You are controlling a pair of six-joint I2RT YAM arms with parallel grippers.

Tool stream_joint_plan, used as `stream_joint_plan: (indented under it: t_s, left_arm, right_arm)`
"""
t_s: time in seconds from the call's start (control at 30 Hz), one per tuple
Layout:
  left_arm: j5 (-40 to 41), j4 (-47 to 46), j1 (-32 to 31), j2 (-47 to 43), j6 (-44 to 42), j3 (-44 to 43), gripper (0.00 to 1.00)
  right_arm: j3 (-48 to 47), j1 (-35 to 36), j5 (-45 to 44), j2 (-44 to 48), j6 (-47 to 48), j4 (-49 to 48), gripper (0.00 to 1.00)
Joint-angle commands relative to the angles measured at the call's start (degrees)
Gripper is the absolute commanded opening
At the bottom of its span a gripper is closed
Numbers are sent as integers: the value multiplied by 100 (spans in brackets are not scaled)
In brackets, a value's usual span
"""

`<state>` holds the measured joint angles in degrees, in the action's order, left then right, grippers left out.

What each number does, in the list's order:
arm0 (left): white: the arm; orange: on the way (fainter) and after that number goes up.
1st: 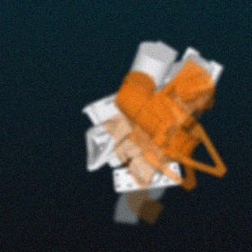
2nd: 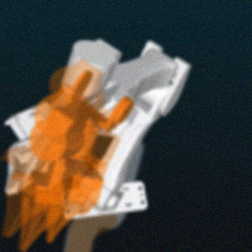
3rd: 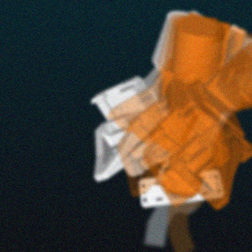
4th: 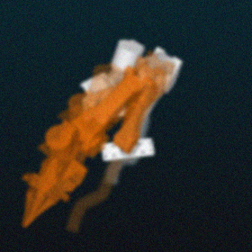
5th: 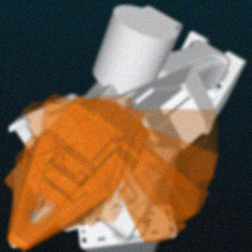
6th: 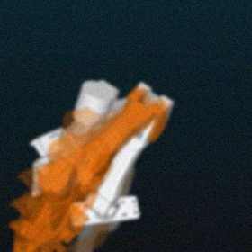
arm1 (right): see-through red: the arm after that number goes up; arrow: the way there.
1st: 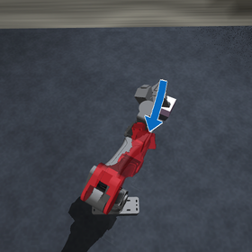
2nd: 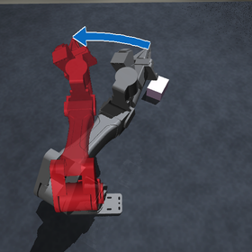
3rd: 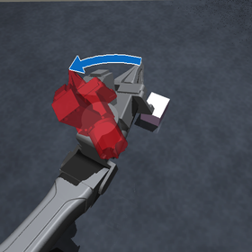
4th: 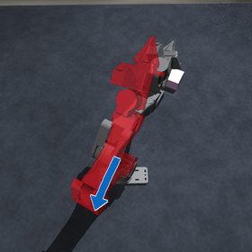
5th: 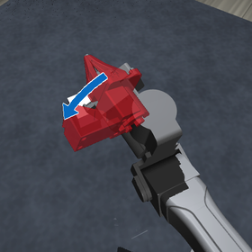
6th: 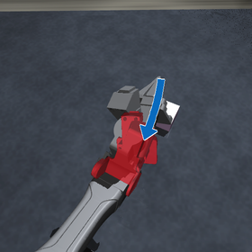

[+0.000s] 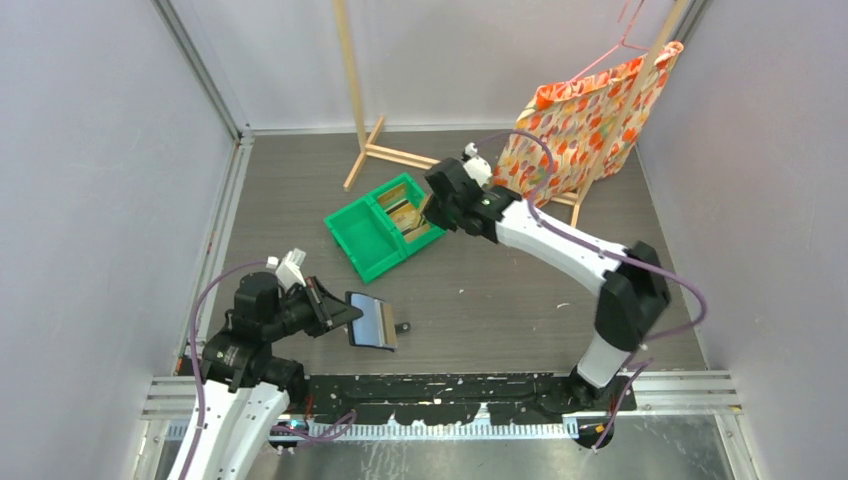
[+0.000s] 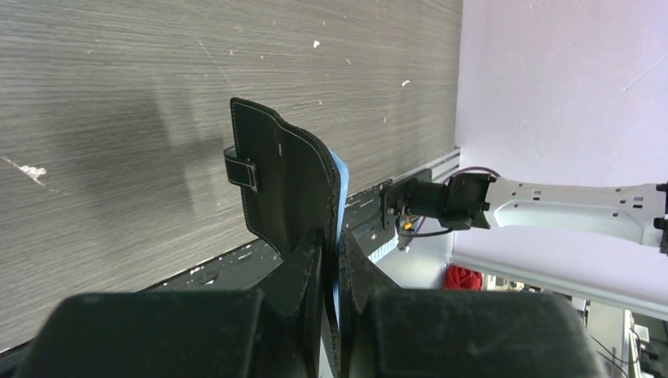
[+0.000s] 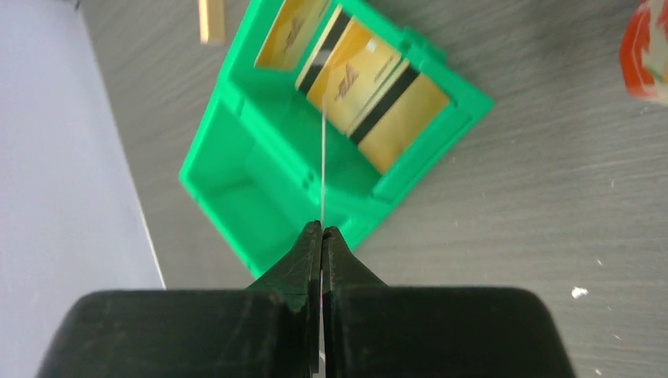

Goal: Take the credit cards out of the card holder

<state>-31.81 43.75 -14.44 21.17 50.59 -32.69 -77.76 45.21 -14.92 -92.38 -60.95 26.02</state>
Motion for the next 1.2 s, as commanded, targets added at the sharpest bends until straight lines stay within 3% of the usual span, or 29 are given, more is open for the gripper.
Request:
stream_joint_plan:
  t_s: [0.0, 0.1, 0.2, 0.4, 0.77, 1.17]
  left_arm:
    - [132, 281, 37, -166, 23, -228, 0]
    - [79, 167, 37, -144, 61, -233, 0]
    - [36, 115, 37, -80, 28, -259, 0]
    - [3, 76, 37, -48, 42, -214, 0]
    - [-33, 25, 37, -128, 121, -230, 0]
    - [-35, 129, 37, -365, 245, -256, 0]
  right_arm:
    - [-1992, 109, -1753, -1073, -1350, 1865, 1]
    - [-3803, 137, -2118, -2207, -1613, 3425, 1]
    - [-4770, 132, -2125, -2968, -1689, 3997, 1]
    - [-4604, 120, -1897, -3129, -1946, 3323, 1]
    - [-5434, 101, -1263, -3873, -2272, 3381, 1]
    - [-6031, 139, -1580, -4512, -2570, 3462, 1]
